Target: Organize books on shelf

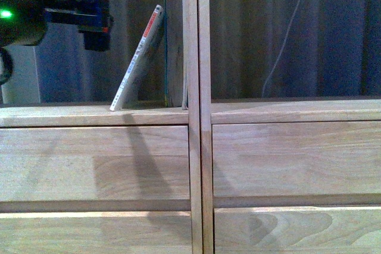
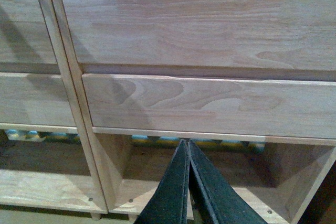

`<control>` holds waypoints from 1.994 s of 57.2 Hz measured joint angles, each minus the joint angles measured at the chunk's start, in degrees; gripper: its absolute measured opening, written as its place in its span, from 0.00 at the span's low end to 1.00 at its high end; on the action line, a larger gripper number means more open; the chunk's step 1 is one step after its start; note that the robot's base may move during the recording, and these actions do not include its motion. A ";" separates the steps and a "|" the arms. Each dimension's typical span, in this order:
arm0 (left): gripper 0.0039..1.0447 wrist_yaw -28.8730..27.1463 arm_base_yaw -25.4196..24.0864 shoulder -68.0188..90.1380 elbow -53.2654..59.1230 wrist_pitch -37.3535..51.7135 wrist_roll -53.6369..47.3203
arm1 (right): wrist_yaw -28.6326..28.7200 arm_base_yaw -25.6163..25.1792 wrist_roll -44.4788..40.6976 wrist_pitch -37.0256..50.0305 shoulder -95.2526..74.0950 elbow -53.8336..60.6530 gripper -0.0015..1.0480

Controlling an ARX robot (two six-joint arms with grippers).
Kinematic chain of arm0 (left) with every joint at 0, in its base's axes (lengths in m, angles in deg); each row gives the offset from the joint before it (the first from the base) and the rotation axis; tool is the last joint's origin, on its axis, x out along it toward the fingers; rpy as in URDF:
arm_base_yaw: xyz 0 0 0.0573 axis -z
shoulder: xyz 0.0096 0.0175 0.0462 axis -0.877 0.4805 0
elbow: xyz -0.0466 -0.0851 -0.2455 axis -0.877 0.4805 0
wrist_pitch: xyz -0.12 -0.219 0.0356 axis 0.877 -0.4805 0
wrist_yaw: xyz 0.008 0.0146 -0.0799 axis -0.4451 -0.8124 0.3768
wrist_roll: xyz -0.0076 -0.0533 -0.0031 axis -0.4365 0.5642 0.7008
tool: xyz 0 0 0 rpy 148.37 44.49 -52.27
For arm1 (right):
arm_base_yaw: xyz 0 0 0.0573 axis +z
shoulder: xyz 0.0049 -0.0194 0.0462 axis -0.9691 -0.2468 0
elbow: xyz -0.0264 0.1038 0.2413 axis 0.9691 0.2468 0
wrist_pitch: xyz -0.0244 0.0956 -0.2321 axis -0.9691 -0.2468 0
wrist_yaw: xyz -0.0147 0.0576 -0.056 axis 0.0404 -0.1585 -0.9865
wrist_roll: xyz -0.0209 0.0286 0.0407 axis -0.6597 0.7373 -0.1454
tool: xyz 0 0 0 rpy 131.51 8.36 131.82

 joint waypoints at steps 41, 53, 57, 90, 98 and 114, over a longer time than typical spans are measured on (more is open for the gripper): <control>0.57 4.13 -21.09 -64.98 43.80 -37.48 10.58 | 0.00 0.00 0.00 0.00 0.02 0.00 0.03; 0.22 -4.17 -12.44 -69.51 49.35 -36.46 10.12 | -0.02 0.00 0.00 0.00 0.02 0.00 0.03; 0.10 -4.83 -11.80 -72.76 50.71 -39.58 10.08 | 0.00 0.00 0.00 0.00 0.04 0.00 0.03; 0.02 -5.05 -11.61 -81.22 58.82 -39.19 9.97 | 0.00 0.02 0.00 0.00 0.04 0.00 0.03; 0.02 -5.05 -11.61 -82.75 60.17 -38.75 9.97 | 0.02 0.02 0.00 0.00 0.04 0.00 0.03; 0.02 -5.05 -11.61 -84.06 61.57 -38.73 9.94 | 0.00 0.02 -0.07 0.00 0.04 0.00 0.07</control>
